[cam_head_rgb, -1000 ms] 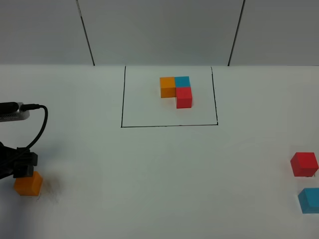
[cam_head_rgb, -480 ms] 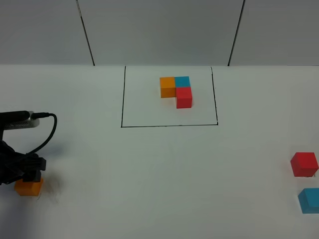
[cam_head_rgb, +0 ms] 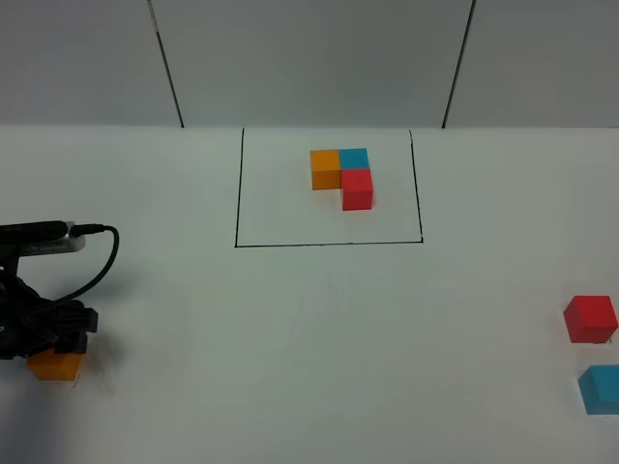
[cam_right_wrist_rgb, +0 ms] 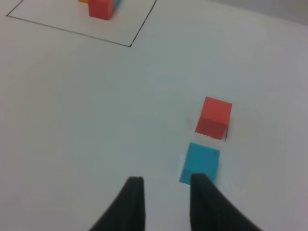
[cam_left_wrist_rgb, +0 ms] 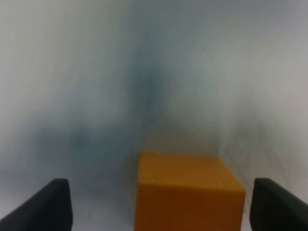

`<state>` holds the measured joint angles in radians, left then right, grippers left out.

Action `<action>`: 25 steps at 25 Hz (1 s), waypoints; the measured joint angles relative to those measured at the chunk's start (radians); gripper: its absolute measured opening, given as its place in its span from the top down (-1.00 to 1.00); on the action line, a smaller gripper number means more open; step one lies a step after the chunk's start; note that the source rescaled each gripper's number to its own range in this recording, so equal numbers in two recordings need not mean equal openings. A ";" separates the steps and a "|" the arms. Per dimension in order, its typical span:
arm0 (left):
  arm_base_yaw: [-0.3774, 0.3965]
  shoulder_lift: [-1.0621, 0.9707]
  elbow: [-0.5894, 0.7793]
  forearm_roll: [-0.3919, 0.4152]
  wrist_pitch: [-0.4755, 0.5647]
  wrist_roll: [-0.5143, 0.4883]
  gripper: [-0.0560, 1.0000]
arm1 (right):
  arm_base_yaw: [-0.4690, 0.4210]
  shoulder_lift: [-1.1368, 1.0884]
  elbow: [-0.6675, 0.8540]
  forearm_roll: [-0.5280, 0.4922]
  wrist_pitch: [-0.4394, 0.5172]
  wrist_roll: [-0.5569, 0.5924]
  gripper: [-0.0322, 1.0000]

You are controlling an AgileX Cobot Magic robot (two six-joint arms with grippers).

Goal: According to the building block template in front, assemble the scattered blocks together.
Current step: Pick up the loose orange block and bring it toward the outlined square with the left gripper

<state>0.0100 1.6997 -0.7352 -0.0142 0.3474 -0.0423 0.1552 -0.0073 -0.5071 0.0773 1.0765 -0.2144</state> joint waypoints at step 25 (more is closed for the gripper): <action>-0.004 0.044 -0.023 -0.001 -0.045 0.031 0.89 | 0.000 0.000 0.000 0.000 0.000 0.000 0.94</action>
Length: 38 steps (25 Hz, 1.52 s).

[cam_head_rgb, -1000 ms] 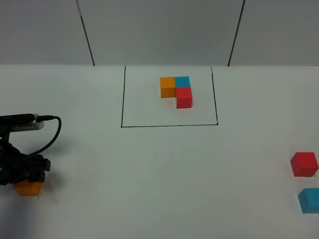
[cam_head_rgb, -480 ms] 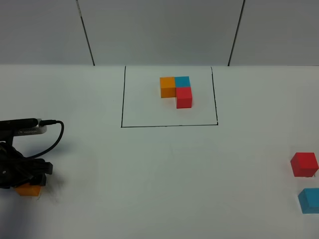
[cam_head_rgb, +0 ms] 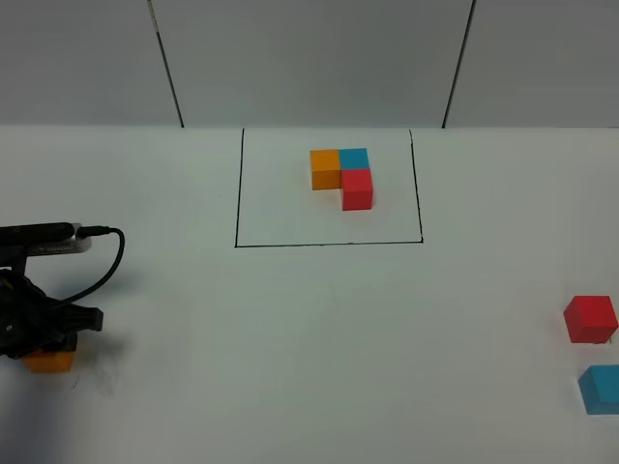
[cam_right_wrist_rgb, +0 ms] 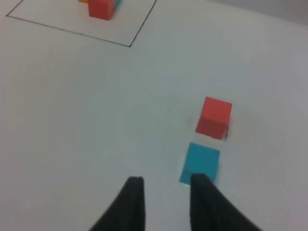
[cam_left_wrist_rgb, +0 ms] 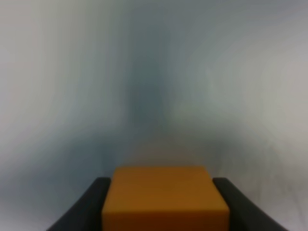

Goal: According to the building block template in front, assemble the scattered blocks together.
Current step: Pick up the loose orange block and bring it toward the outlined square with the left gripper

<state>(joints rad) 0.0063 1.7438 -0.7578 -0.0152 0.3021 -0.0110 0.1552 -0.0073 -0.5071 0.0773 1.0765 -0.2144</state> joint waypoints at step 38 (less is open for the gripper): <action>-0.610 0.353 -0.816 -0.067 0.540 0.914 0.89 | 0.000 0.000 0.000 0.000 0.000 0.000 0.94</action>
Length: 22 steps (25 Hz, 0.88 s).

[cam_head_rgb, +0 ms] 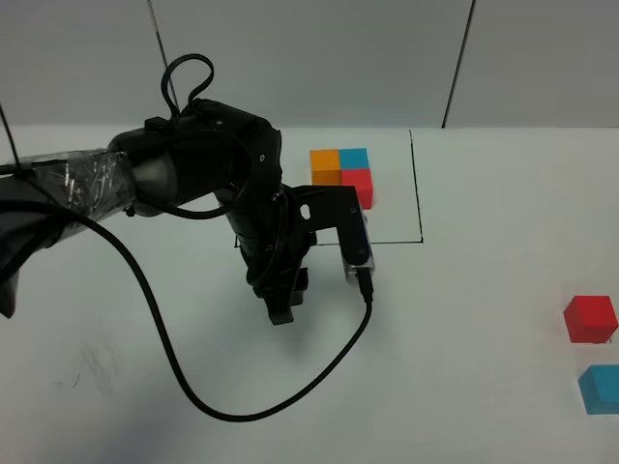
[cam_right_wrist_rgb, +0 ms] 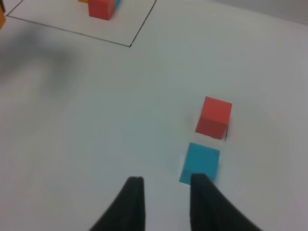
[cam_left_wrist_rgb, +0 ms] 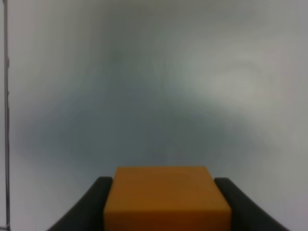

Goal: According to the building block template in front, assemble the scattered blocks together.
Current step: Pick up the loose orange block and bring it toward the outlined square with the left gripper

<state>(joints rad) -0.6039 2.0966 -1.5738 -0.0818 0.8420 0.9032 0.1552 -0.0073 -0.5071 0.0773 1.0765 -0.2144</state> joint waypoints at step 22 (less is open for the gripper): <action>-0.001 0.138 -0.012 -0.085 -0.095 0.128 0.89 | 0.000 -0.001 0.000 0.000 0.000 0.000 0.94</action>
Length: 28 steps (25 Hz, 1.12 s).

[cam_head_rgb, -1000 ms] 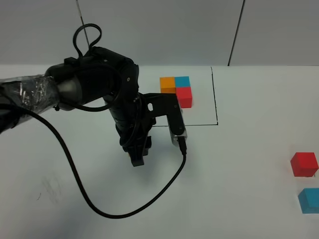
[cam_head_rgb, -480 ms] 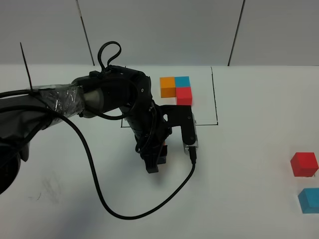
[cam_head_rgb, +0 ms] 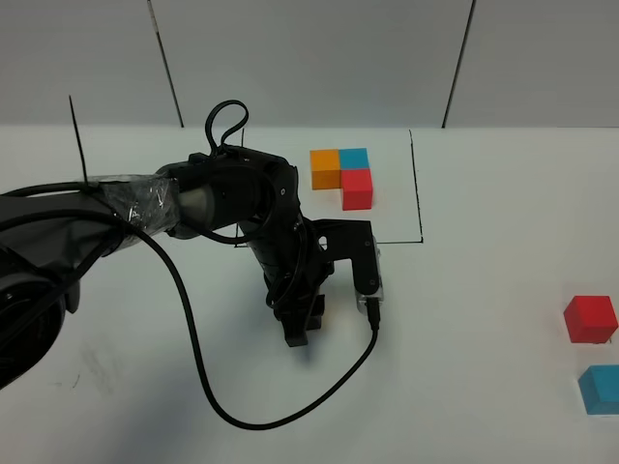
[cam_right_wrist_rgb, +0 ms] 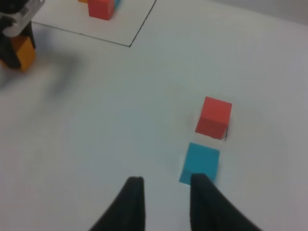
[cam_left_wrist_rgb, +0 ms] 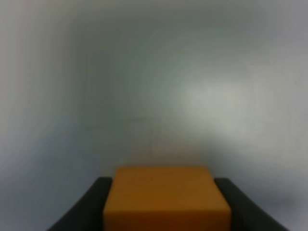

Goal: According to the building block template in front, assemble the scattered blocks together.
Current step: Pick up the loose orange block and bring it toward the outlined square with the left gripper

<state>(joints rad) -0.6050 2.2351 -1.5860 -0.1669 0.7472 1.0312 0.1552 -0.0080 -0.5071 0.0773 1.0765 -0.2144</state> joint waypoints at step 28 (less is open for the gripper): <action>-0.037 -0.041 -0.018 0.078 0.008 -0.029 -0.61 | 0.000 0.000 0.000 0.000 0.000 0.000 0.94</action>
<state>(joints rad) -0.6419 2.1938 -1.6038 -0.0892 0.7547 1.0026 0.1552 -0.0080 -0.5071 0.0773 1.0765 -0.2144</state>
